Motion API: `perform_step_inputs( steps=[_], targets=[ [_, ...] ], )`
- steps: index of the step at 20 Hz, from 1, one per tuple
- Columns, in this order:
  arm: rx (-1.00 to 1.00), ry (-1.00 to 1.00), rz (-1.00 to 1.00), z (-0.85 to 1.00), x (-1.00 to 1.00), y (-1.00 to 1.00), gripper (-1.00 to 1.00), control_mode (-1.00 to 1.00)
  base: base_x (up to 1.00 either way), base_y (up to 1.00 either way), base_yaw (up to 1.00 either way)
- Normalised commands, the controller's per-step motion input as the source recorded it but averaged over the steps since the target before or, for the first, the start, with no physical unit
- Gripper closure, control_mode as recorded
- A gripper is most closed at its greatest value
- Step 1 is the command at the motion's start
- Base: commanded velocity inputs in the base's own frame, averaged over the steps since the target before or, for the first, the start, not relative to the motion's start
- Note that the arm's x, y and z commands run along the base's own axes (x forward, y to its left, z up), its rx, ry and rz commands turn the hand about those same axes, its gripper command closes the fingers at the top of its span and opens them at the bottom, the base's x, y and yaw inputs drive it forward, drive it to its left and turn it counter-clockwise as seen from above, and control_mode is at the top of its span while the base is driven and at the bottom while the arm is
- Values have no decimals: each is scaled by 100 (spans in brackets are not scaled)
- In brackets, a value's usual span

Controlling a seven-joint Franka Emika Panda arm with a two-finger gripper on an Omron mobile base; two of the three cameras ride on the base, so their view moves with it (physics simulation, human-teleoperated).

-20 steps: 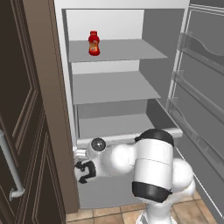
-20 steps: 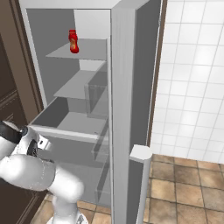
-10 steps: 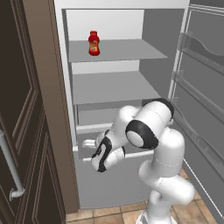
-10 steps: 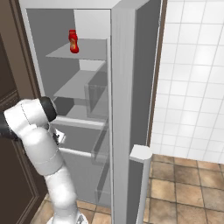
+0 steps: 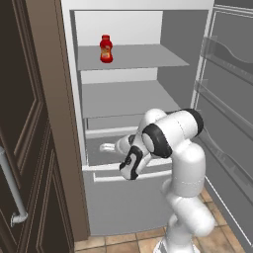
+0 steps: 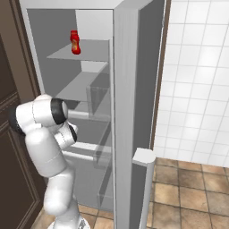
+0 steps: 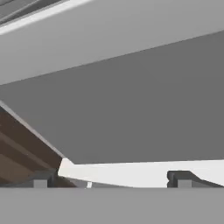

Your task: Place the lemon wedge and tomato inside the fridge drawer. Close the drawer after placing the vegetables.

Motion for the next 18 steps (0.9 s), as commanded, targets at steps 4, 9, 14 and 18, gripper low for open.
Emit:
perform_step_inputs(
  steps=[4, 9, 14, 18],
  targets=[
    [0, 0, -4, 42, 63, 0, -100, -100, 0, 0, 0],
    [0, 1, -6, 26, 81, 0, -100, -100, 0, 0, 0],
    [0, 1, -6, 16, 62, 0, -100, -100, 0, 0, 0],
    [0, 0, -2, 15, -16, 4, -100, -100, 0, 0, 0]
  ],
)
